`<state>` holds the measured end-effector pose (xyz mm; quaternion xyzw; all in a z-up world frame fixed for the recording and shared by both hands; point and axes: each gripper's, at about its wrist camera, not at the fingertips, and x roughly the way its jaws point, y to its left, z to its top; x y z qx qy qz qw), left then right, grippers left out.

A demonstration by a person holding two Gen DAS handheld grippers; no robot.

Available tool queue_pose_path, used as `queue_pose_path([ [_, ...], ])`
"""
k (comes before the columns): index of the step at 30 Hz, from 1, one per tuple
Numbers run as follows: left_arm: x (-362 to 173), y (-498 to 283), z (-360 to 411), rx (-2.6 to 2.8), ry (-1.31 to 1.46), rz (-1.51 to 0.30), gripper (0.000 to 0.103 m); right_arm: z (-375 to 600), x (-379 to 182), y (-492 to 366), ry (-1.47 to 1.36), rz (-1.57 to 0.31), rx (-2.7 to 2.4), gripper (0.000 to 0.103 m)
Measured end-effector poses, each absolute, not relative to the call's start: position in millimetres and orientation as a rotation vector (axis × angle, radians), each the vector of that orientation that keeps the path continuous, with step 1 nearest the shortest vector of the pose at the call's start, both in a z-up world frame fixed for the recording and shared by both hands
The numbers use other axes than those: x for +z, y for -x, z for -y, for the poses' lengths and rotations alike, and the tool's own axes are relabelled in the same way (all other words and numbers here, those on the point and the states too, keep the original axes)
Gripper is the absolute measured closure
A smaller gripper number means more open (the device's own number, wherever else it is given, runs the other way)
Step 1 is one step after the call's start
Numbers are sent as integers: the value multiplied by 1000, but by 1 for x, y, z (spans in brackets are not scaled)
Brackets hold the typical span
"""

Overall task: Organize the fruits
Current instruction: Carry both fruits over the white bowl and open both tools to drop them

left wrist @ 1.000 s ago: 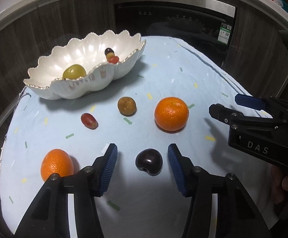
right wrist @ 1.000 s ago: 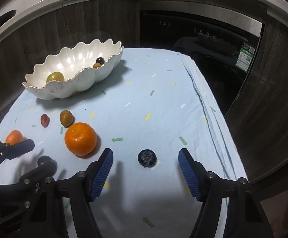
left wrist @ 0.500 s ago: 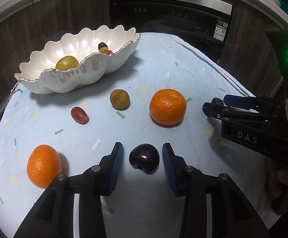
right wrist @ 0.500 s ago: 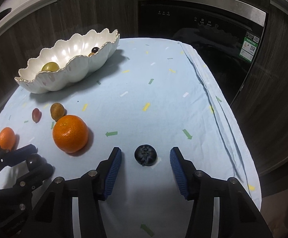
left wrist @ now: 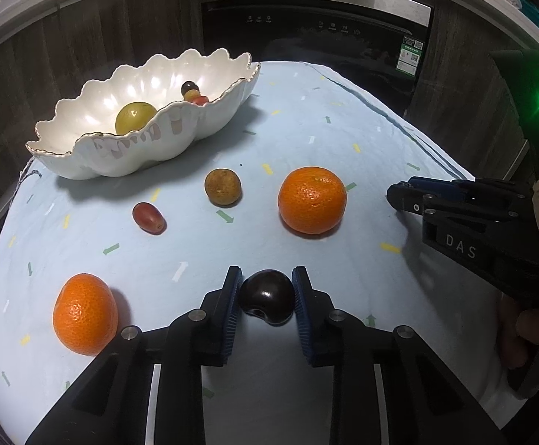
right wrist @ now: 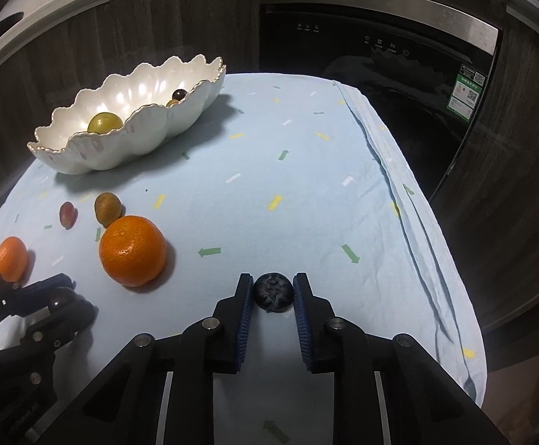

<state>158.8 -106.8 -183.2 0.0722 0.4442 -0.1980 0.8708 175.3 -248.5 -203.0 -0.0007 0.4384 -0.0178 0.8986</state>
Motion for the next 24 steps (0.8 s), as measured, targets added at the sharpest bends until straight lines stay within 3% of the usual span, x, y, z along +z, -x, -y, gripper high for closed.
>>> queue_pose_path([
  [24,-149,-169,77,-341,-77,-899,75,230,-161,-176,11,-850,-5,79],
])
